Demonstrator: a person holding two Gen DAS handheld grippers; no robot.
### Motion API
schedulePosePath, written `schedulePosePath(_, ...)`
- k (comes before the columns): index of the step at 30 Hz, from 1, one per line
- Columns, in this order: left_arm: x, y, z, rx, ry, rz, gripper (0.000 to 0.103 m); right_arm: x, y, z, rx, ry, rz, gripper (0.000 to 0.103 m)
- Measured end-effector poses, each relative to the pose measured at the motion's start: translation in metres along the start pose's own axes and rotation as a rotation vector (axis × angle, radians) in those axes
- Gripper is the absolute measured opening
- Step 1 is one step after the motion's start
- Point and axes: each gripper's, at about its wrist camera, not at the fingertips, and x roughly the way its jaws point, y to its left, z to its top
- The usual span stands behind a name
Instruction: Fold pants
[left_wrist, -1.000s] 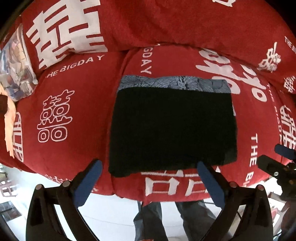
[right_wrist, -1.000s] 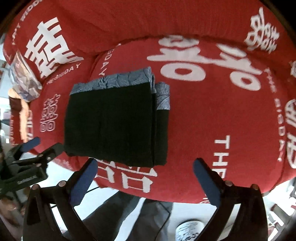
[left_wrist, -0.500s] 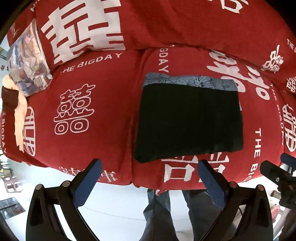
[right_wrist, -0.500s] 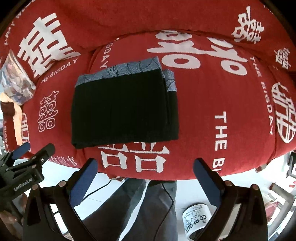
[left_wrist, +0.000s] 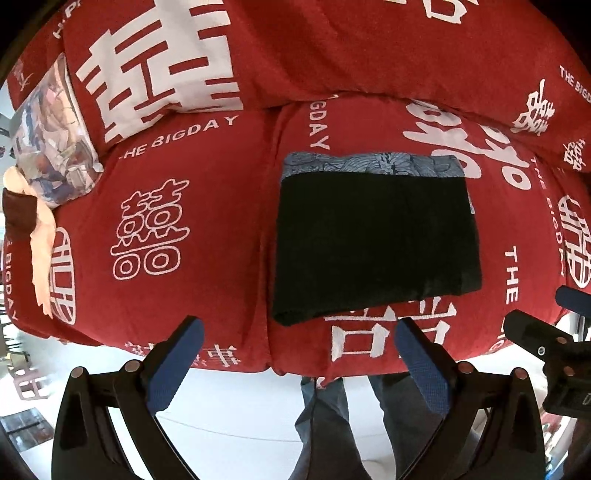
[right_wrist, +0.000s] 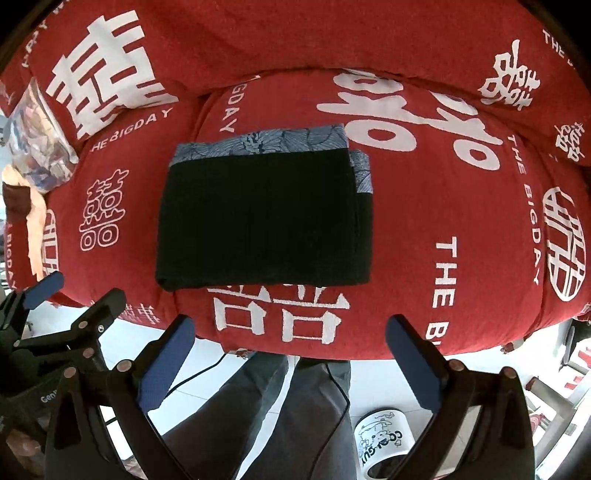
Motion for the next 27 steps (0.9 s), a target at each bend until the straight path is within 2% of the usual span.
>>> schedulePosePath(27, -0.003, -0.020, -0.011, 0.035, 0.000, 0.026, 0.103, 0.004, -0.022, -0.015, 0.066, -0.013, 0.020, 0.103)
